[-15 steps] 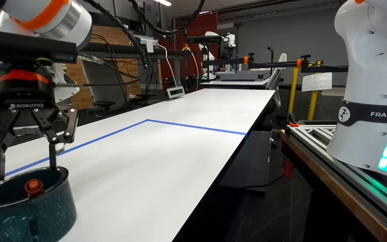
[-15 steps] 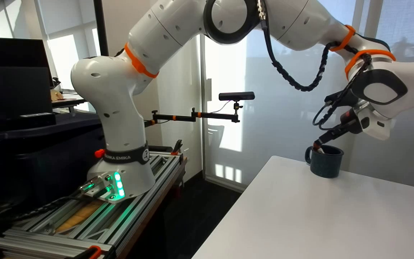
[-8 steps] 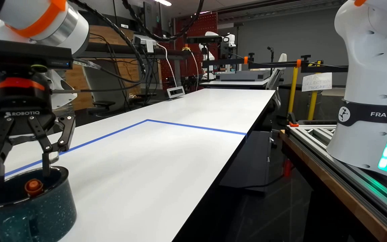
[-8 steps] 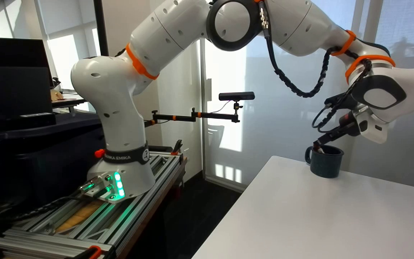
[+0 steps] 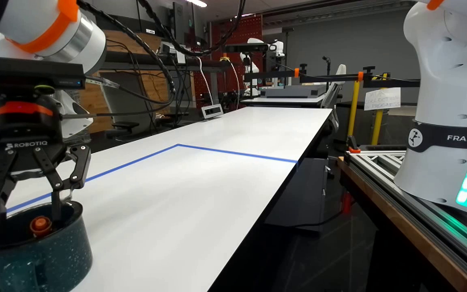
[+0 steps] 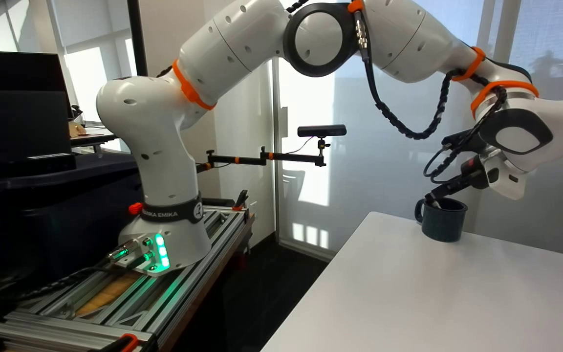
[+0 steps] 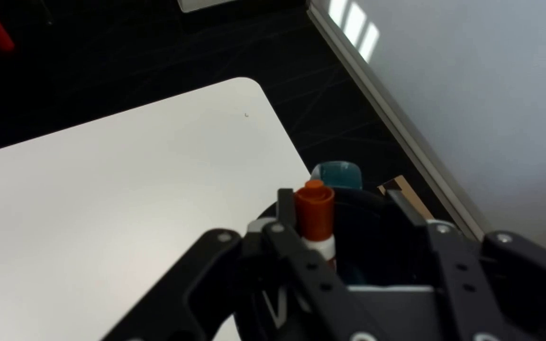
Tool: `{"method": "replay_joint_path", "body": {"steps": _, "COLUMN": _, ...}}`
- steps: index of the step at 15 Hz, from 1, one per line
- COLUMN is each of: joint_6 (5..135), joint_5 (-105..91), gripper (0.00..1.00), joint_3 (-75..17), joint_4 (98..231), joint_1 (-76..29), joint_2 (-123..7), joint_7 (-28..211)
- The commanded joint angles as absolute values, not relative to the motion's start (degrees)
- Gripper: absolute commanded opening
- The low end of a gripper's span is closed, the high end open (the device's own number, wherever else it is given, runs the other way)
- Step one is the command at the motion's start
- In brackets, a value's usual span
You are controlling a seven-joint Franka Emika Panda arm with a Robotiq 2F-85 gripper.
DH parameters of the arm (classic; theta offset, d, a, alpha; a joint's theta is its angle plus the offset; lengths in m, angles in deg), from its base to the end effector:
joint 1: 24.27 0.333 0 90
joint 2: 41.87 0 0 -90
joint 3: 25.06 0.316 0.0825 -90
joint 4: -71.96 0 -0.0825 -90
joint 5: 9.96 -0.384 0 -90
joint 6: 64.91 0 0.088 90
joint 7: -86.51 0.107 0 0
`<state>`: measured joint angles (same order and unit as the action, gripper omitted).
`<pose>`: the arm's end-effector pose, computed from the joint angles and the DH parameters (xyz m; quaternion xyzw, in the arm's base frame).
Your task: Remove the red marker from the green mug.
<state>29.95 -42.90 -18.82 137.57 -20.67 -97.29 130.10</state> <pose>0.7052 0.1548 0.2034 -0.8510 0.3614 0.3318 0.1873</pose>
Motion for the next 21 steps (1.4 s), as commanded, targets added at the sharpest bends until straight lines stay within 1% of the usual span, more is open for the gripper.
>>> {"method": "replay_joint_path", "body": {"steps": 1, "joint_6": 27.7, "joint_5": -43.4, "gripper": 0.37, "joint_3": -18.4, "joint_4": 134.0, "joint_1": -20.6, "joint_2": -99.3, "joint_7": 132.1}}
{"method": "replay_joint_path", "body": {"steps": 2, "joint_6": 27.5, "joint_5": -43.4, "gripper": 0.30, "joint_3": -18.4, "joint_4": 133.7, "joint_1": -20.6, "joint_2": -99.5, "joint_7": 132.2}}
{"method": "replay_joint_path", "body": {"steps": 3, "joint_6": 27.3, "joint_5": -43.5, "gripper": 0.26, "joint_3": -18.3, "joint_4": 133.5, "joint_1": -20.6, "joint_2": -99.6, "joint_7": 132.4}}
{"method": "replay_joint_path", "body": {"steps": 4, "joint_6": 27.2, "joint_5": -43.5, "gripper": 0.25, "joint_3": -18.2, "joint_4": 133.3, "joint_1": -20.6, "joint_2": -99.8, "joint_7": 132.4}}
{"method": "replay_joint_path", "body": {"steps": 5, "joint_6": 27.2, "joint_5": -43.5, "gripper": 0.17, "joint_3": -18.2, "joint_4": 133.2, "joint_1": -20.6, "joint_2": -99.8, "joint_7": 132.5}}
{"method": "replay_joint_path", "body": {"steps": 8, "joint_6": 26.8, "joint_5": -43.6, "gripper": 0.02, "joint_3": -18.1, "joint_4": 133.0, "joint_1": -20.7, "joint_2": -99.9, "joint_7": 132.8}}
{"method": "replay_joint_path", "body": {"steps": 9, "joint_6": 26.6, "joint_5": -43.7, "gripper": 0.05, "joint_3": -18.0, "joint_4": 133.1, "joint_1": -20.9, "joint_2": -99.7, "joint_7": 132.9}}
{"method": "replay_joint_path", "body": {"steps": 18, "joint_6": 19.9, "joint_5": -47.9, "gripper": 0.05, "joint_3": -17.6, "joint_4": 137.1, "joint_1": -22.8, "joint_2": -92.8, "joint_7": 136.2}}
{"method": "replay_joint_path", "body": {"steps": 21, "joint_6": 20.7, "joint_5": -49.0, "gripper": 0.05, "joint_3": -18.6, "joint_4": 139.4, "joint_1": -23.3, "joint_2": -89.4, "joint_7": 136.7}}
